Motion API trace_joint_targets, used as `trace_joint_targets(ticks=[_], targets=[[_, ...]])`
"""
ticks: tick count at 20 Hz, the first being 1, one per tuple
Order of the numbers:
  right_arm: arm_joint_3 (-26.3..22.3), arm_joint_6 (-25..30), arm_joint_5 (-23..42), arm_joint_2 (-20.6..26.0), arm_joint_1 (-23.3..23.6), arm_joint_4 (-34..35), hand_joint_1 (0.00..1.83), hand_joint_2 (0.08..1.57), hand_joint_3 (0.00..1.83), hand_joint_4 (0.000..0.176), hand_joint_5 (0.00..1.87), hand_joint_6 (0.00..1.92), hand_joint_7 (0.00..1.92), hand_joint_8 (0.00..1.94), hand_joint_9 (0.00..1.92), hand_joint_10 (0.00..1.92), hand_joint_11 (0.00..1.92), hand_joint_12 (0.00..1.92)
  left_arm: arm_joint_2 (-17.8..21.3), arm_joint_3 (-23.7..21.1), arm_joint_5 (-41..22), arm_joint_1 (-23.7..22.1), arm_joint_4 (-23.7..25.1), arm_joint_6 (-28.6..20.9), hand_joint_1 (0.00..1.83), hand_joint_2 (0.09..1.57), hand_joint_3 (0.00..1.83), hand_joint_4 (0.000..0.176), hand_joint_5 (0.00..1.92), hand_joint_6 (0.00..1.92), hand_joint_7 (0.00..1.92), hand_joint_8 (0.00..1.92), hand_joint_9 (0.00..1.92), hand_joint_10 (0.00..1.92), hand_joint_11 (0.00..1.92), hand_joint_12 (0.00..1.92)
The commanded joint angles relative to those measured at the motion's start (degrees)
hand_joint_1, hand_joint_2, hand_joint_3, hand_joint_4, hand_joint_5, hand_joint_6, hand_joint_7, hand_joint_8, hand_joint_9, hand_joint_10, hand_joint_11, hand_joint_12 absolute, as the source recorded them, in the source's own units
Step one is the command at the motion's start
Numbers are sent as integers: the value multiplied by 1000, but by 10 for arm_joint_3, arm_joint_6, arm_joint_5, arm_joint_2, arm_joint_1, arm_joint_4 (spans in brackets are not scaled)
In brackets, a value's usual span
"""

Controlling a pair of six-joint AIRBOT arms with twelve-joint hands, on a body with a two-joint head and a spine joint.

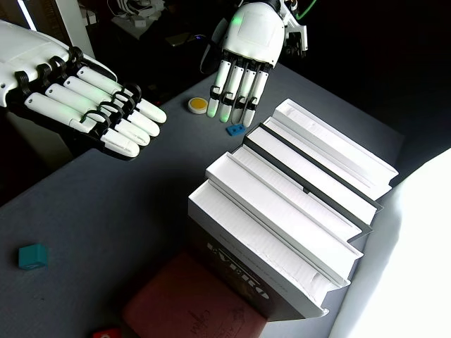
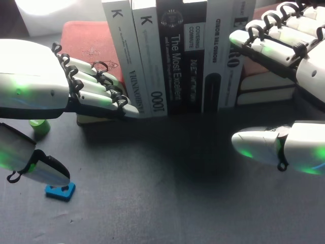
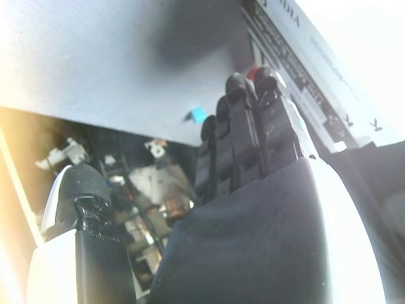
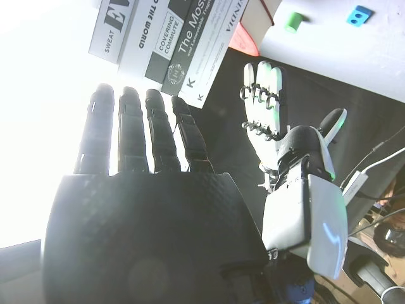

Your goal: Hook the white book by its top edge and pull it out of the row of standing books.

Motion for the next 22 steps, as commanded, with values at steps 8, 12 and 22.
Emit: trace_joint_targets(ticks=[8,12,22], targets=[[-3,1,30,2,8,-38,2,1221,1,0,0,0,791,527,560,1004,83,1548,1,-2,21,-6,-43,0,0,969,61,0,0,0,0,0,0,0,0,0],[0,1,35,-1,12,-45,35,1243,1,0,0,0,801,1936,888,1919,619,1920,2,-3,26,-5,-43,-7,0,976,58,0,0,0,0,0,0,0,0,0],[37,16,90,-37,23,-84,0,1222,0,0,0,0,1118,1941,1109,1921,686,1921,2,-10,29,-7,-90,48,0,987,49,0,0,0,0,0,0,0,0,0]])
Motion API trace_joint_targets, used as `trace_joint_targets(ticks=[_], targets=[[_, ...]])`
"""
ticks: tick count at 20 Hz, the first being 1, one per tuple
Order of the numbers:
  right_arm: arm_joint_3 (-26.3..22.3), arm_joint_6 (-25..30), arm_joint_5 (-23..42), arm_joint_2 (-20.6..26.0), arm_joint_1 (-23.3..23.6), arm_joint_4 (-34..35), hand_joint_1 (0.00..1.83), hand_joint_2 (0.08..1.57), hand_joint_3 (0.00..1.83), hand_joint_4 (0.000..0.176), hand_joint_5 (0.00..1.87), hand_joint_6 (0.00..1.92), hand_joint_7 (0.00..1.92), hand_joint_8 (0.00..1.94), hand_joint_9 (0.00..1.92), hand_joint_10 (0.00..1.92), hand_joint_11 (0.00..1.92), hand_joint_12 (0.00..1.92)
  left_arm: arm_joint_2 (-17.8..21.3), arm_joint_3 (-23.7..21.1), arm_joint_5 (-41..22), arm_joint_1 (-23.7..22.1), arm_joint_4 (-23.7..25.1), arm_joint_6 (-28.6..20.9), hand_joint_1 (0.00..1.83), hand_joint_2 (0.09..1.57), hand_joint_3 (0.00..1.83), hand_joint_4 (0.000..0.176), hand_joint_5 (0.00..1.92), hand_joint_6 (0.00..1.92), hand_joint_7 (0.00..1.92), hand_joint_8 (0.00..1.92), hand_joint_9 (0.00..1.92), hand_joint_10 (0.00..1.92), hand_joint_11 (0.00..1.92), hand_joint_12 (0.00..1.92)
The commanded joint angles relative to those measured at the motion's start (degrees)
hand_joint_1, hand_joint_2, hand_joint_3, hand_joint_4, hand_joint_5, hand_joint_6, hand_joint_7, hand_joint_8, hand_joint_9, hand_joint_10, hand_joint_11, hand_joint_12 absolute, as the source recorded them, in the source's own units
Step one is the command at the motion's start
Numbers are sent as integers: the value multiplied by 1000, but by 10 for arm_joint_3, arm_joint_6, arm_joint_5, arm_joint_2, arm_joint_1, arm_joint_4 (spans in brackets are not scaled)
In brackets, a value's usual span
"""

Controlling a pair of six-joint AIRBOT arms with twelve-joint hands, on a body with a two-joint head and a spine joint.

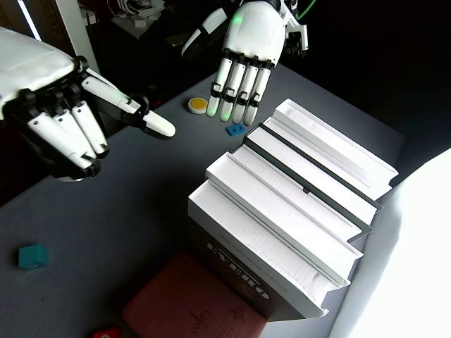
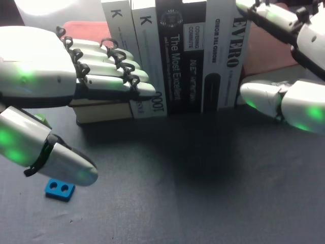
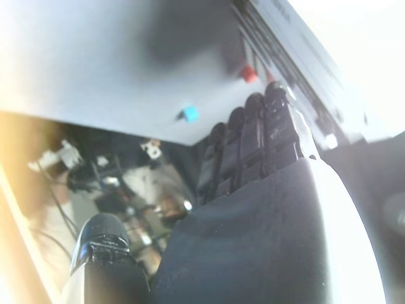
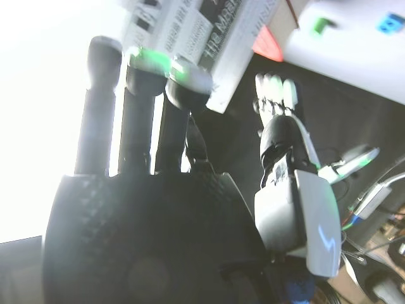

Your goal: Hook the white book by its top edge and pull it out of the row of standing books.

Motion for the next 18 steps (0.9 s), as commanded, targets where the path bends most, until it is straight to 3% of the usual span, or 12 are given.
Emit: trace_joint_targets(ticks=[1,8,9,10,15,18], targets=[[2,8,42,1,10,-46,0,1217,0,0,0,0,1116,1941,1107,1921,685,1921,2,-1,10,-4,-25,-6,0,987,47,0,0,0,0,0,0,0,0,0],[41,25,52,-29,15,-38,0,1205,0,0,0,0,1097,1941,1082,1921,618,1921,3,3,17,-2,19,-67,0,998,46,0,0,0,0,0,0,0,0,0],[45,27,54,-32,19,-37,0,1192,0,0,0,0,1066,1941,1011,1921,483,1921,3,5,18,-2,22,-70,0,1001,45,0,0,0,0,0,0,0,0,0],[49,27,56,-34,24,-28,0,1192,0,0,0,0,1069,1941,1056,1921,591,1921,3,6,19,-1,24,-71,0,993,38,0,0,0,0,0,0,0,0,0],[63,33,53,-48,52,-17,0,1190,1,0,0,0,1035,1941,1032,1921,580,1921,9,4,54,6,34,-123,0,998,35,0,0,0,0,0,0,0,0,0],[63,39,52,-48,52,-16,0,1187,0,0,0,0,1013,1928,998,1921,535,1921,10,0,68,6,33,-119,0,1000,33,0,0,0,0,0,0,0,0,0]])
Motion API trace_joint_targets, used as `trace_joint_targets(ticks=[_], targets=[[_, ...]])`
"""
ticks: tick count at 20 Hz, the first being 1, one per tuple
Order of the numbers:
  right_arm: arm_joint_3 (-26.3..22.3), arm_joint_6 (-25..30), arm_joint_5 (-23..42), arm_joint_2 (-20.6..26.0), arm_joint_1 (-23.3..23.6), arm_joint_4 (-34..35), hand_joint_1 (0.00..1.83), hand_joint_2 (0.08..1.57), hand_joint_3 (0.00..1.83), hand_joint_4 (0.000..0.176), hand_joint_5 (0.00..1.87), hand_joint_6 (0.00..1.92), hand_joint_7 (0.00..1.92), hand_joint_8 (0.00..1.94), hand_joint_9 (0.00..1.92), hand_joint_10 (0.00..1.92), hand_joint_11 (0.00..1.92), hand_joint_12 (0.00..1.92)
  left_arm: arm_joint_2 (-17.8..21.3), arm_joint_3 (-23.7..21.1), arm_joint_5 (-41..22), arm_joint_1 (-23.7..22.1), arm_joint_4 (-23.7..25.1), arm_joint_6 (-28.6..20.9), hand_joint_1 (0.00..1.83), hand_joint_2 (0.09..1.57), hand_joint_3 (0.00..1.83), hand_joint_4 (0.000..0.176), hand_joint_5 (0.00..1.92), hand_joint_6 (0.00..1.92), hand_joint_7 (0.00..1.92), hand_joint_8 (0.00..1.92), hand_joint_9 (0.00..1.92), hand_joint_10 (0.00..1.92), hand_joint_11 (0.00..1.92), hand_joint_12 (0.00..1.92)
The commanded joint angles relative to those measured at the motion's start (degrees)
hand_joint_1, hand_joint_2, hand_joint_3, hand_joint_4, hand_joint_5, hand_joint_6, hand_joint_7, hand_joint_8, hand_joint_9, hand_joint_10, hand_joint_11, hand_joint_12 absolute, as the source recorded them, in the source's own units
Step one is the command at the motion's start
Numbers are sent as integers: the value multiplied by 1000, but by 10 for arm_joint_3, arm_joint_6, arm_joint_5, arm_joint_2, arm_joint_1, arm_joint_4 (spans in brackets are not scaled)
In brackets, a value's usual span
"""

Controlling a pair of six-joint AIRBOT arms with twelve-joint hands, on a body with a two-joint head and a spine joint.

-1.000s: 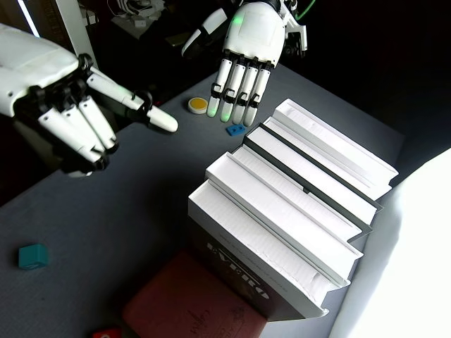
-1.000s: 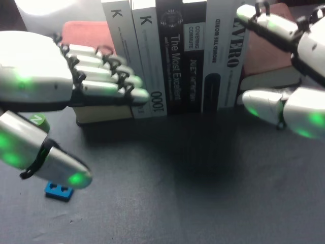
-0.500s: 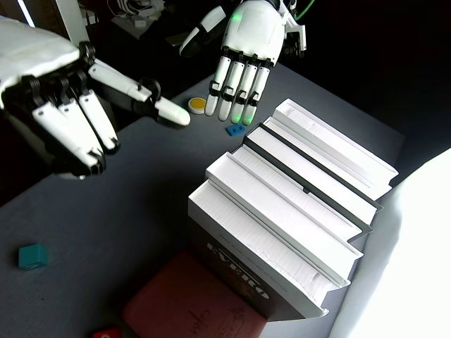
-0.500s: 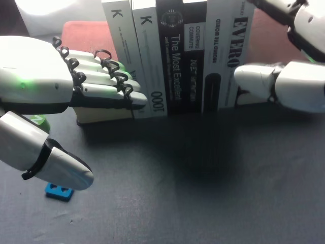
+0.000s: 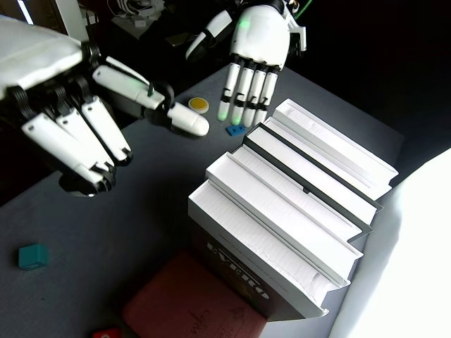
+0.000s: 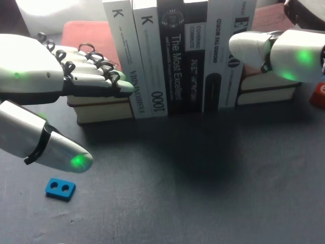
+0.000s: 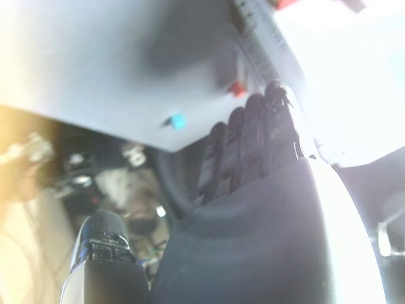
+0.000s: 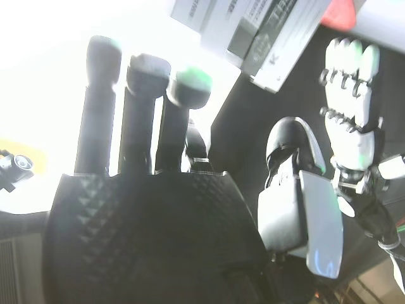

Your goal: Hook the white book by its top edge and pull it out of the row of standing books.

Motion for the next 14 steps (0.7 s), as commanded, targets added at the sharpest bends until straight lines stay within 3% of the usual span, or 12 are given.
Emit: trace_joint_targets(ticks=[1,6,8,12,14], targets=[[-1,5,33,2,7,-42,0,1186,0,0,0,0,1045,1938,1020,1921,524,1921,1,-2,17,-6,-31,1,0,998,31,0,0,0,0,0,0,0,0,0],[0,-7,35,2,8,-38,0,1184,0,0,0,0,1059,1941,1046,1921,575,1921,2,-7,20,-5,-31,-6,0,1006,29,0,0,0,0,0,0,0,0,0],[-2,-35,36,2,10,-18,0,1182,0,0,0,0,1024,1941,996,1921,488,1921,2,-7,25,-4,-17,-30,0,1019,32,0,0,0,0,0,0,0,0,0],[-2,-66,45,1,12,-5,0,1180,0,0,0,0,1037,1941,1011,1921,592,1921,4,-7,30,0,-15,-49,0,1010,23,0,0,0,0,0,0,0,0,0],[-3,-82,57,-3,12,3,0,1172,0,0,0,0,1062,1941,1025,1921,553,1921,6,-8,34,4,-15,-65,0,1007,20,0,0,0,0,0,0,0,0,0]])
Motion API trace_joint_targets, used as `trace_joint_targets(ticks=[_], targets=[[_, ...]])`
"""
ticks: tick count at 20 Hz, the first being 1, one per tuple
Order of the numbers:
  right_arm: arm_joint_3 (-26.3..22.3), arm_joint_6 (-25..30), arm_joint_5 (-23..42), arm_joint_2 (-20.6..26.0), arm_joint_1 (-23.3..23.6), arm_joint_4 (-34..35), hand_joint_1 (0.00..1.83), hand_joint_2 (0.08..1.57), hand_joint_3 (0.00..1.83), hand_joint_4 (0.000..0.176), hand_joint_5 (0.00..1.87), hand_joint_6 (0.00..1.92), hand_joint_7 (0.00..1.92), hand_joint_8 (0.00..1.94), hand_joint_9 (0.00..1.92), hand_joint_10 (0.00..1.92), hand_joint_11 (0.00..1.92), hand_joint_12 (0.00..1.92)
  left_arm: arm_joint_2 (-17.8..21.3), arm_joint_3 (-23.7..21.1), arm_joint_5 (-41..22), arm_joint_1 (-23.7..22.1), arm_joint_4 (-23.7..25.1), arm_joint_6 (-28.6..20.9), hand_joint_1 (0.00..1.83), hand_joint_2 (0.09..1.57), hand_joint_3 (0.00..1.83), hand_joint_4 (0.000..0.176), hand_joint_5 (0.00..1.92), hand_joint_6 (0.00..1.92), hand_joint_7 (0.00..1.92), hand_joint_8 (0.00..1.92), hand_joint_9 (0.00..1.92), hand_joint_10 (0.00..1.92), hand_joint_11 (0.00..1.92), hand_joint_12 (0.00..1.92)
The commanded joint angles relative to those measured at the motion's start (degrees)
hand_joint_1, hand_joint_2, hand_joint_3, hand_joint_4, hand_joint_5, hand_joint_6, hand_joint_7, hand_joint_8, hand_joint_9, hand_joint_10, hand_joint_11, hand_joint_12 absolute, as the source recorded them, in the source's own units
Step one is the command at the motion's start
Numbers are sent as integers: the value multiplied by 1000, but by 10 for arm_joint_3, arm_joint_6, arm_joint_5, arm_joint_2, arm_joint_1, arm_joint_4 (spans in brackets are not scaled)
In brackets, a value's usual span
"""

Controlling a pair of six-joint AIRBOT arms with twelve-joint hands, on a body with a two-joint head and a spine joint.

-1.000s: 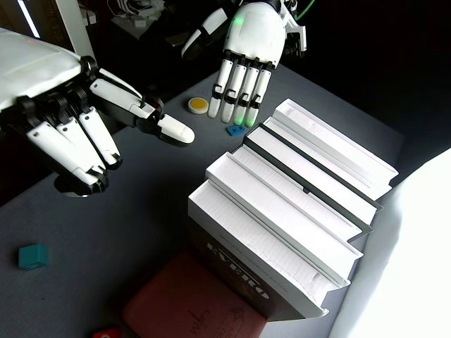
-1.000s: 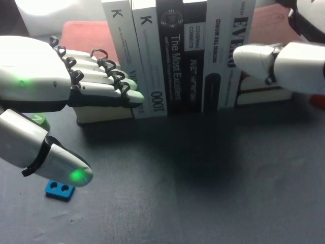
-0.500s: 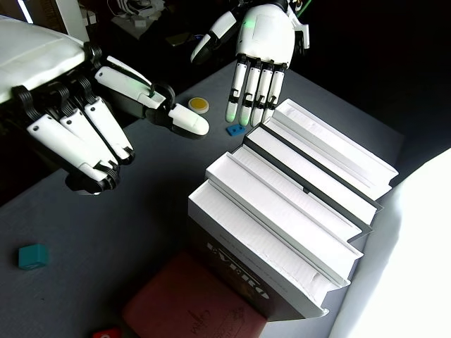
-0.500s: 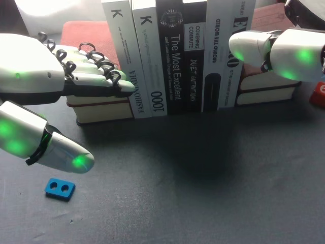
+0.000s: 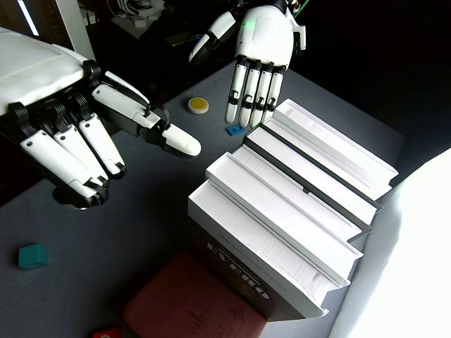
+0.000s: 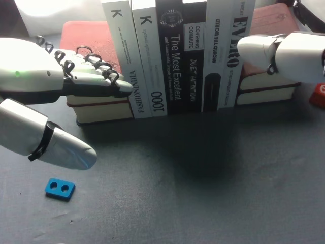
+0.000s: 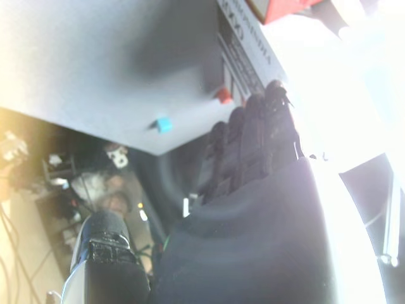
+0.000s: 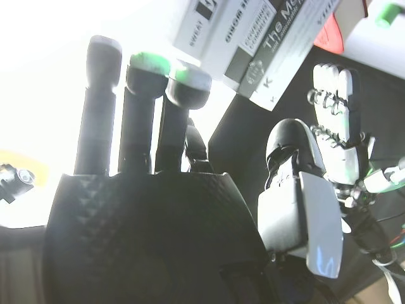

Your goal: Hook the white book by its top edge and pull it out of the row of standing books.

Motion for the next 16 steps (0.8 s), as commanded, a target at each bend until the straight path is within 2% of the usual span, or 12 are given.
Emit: trace_joint_targets(ticks=[1,5,7,11,14,16], targets=[[-3,0,33,3,8,-38,0,1177,0,0,0,0,1056,1941,1023,1921,579,1921,3,-1,20,-2,-26,-9,0,1011,21,0,0,0,0,0,0,0,0,0],[-3,-1,33,3,8,-36,0,1170,0,0,0,0,1050,1941,1025,1921,621,1921,4,-3,17,-1,-26,-15,0,1013,18,0,0,0,0,0,0,0,0,0],[-3,1,33,3,8,-36,0,1173,0,0,0,0,1034,1941,1019,1921,553,1921,4,-3,16,-1,-26,-21,0,1005,13,0,0,0,0,0,0,0,0,0],[-1,-3,52,-5,8,-41,0,1171,0,0,0,0,1031,1941,999,1921,580,1921,2,1,-24,5,-24,-43,0,1013,14,0,0,0,0,0,0,0,0,0],[6,8,76,-16,0,-65,0,1169,0,0,0,0,1060,1941,1047,1921,685,1921,4,-1,-28,4,-9,-46,0,1033,21,0,0,0,0,0,0,0,0,0],[10,21,82,-20,-8,-83,0,1172,1,0,0,0,1016,1941,997,1921,603,1921,4,-2,-28,2,-9,-46,0,1028,17,0,0,0,0,0,0,0,0,0]])
